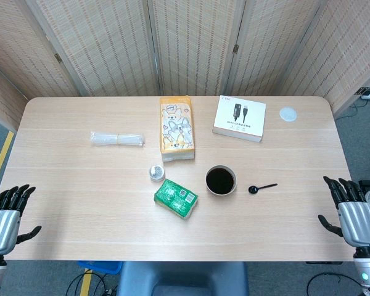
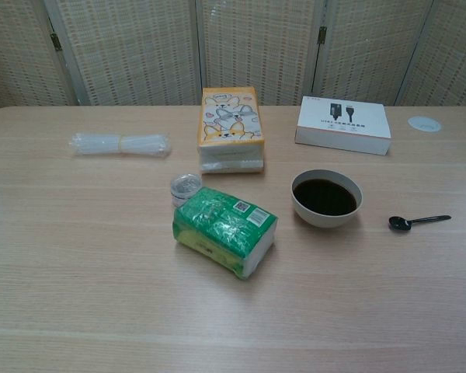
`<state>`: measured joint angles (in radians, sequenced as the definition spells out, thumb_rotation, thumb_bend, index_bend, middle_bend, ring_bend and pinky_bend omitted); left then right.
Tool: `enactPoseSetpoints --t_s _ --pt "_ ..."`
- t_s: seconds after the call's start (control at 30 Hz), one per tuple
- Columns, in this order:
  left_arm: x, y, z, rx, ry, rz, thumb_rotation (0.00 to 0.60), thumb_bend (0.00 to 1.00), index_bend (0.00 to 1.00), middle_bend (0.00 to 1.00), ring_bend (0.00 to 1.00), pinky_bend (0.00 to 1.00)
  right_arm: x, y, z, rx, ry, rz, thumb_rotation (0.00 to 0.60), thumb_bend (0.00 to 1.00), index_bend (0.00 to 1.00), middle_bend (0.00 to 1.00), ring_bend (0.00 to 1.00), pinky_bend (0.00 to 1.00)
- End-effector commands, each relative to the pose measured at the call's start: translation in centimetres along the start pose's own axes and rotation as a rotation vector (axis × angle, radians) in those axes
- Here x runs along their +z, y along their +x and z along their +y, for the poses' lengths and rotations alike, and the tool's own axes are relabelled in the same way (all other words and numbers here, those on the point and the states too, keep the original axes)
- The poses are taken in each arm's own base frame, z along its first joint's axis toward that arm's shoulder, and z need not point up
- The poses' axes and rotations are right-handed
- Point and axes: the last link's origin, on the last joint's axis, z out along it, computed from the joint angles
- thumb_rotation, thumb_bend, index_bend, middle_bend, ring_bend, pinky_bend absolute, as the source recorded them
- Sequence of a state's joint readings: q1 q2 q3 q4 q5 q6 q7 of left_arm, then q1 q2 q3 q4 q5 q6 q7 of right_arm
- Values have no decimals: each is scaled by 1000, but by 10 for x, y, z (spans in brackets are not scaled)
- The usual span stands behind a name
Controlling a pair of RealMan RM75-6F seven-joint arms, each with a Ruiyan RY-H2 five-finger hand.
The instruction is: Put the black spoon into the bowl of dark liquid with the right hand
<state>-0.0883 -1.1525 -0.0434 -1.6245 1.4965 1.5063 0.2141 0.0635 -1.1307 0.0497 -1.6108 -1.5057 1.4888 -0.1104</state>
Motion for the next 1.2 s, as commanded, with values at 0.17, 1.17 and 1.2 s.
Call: enactPoseSetpoints --t_s 0.17,1.17,1.2 --pt "1 0 2 -1 -5 6 600 136 160 143 121 154 -1 0 1 0 -2 -1 600 143 76 174 102 127" --pt "0 0 2 -8 -5 16 600 136 182 143 121 155 41 -13 -22 -89 116 -87 600 365 128 648 708 863" --pt "0 0 2 -8 -4 15 600 136 182 143 121 155 44 -16 -24 -93 122 -102 600 384 136 666 741 899"
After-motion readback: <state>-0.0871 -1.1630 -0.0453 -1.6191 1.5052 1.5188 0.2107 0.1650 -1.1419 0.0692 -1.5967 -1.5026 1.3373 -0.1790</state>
